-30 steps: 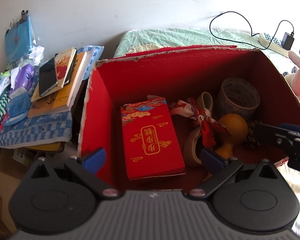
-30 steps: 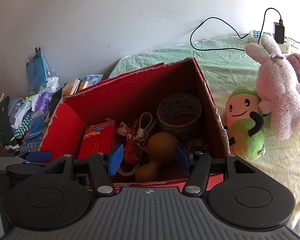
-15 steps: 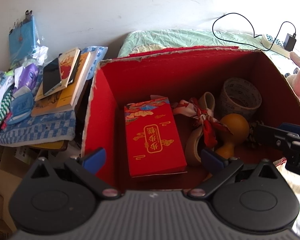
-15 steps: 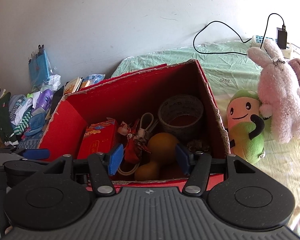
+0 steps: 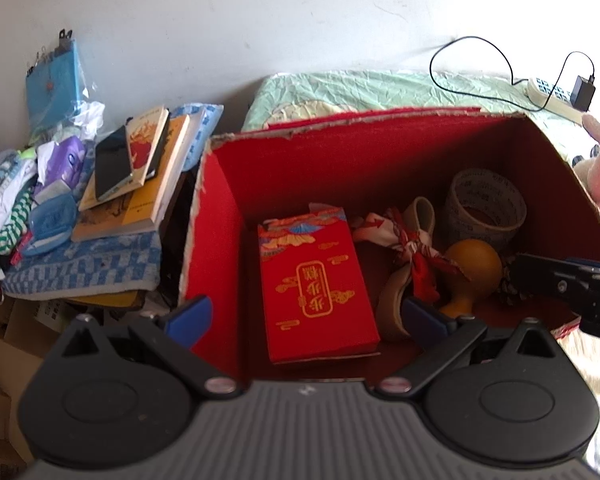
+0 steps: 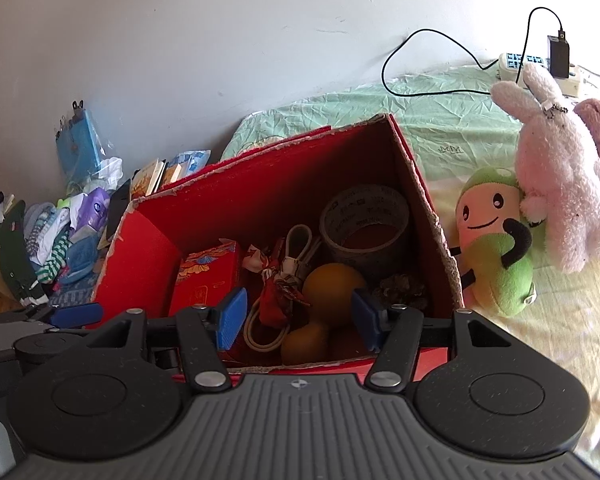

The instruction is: Organize objects

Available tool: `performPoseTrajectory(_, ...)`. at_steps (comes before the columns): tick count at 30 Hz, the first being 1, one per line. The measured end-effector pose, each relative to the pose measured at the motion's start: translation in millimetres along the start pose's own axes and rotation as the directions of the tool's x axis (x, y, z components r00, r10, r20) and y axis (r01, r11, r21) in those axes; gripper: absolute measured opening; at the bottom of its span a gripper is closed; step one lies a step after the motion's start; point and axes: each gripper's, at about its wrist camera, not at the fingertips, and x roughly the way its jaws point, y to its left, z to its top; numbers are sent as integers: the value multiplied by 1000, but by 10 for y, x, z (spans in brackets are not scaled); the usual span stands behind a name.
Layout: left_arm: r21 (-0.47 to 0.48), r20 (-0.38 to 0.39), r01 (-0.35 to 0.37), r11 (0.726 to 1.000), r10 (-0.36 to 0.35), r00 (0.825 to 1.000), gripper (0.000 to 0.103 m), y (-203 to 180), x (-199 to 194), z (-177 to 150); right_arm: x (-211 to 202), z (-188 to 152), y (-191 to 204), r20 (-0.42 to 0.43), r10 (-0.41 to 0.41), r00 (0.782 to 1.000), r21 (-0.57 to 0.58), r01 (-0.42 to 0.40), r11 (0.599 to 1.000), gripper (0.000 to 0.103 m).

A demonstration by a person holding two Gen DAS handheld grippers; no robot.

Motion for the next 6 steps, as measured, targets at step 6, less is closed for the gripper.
performPoseTrajectory(6, 19, 57, -11, 1000, 10, 998, 95, 2, -85, 32, -78, 29, 47, 36, -1, 999, -11, 1, 1000, 60)
